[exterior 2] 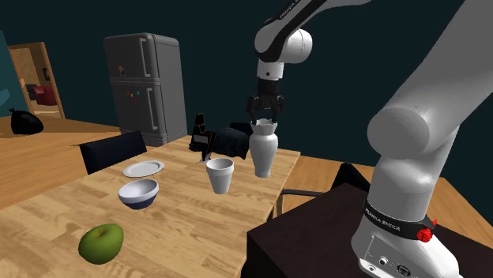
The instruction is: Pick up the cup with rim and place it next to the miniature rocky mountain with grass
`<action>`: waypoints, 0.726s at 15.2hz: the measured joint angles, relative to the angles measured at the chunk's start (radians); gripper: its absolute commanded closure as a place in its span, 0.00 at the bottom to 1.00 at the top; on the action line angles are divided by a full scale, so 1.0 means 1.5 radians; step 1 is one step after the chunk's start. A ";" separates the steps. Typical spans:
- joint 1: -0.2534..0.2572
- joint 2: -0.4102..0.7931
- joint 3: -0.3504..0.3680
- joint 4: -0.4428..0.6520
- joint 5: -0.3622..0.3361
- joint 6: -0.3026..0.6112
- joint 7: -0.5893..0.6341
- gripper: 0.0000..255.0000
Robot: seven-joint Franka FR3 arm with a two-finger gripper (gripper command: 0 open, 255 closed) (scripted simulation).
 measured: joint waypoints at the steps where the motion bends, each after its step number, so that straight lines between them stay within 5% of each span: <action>1: 0.002 0.027 0.002 0.006 0.003 0.023 0.000 0.00; 11: 0.015 0.299 0.008 0.109 0.038 0.206 -0.031 0.00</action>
